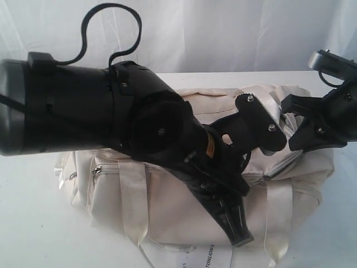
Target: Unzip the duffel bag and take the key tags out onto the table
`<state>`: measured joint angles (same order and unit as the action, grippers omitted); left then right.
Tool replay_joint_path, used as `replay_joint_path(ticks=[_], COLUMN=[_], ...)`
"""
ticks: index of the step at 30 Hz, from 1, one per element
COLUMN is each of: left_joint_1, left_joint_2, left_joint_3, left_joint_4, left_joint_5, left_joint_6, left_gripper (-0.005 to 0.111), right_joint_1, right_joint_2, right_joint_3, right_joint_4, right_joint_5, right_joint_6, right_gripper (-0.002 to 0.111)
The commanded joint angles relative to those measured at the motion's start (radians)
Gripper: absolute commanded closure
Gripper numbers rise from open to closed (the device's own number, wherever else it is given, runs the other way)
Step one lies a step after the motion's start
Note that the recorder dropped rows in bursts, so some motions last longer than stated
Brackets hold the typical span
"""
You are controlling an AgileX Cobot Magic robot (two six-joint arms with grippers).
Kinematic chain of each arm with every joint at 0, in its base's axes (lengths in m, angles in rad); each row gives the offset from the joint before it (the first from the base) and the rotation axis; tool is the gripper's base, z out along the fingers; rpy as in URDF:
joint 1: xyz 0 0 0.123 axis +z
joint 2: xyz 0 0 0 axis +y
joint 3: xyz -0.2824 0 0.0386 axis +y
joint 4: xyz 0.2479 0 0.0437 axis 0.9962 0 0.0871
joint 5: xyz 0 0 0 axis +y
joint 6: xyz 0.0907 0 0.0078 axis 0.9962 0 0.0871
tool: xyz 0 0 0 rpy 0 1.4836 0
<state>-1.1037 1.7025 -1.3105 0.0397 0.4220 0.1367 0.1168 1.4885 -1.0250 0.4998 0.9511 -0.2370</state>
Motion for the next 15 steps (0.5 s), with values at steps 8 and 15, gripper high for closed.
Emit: replay_joint_path(ticks=[8, 15], left_joint_1=[0.005, -0.015], left_joint_2=[-0.080, -0.086], left_joint_3=[0.146, 0.118], left_joint_4=[0.015, -0.040], left_joint_5=[-0.103, -0.311], left_joint_6=[-0.045, -0.045], left_gripper=[0.107, 0.107], right_joint_1=[-0.008, -0.008], right_joint_2=[0.000, -0.003], right_joint_3=[0.000, -0.042], right_joint_4=[-0.028, -0.016], right_joint_5=[-0.034, 0.052], right_joint_6=[0.025, 0.042], right_gripper=[0.108, 0.089])
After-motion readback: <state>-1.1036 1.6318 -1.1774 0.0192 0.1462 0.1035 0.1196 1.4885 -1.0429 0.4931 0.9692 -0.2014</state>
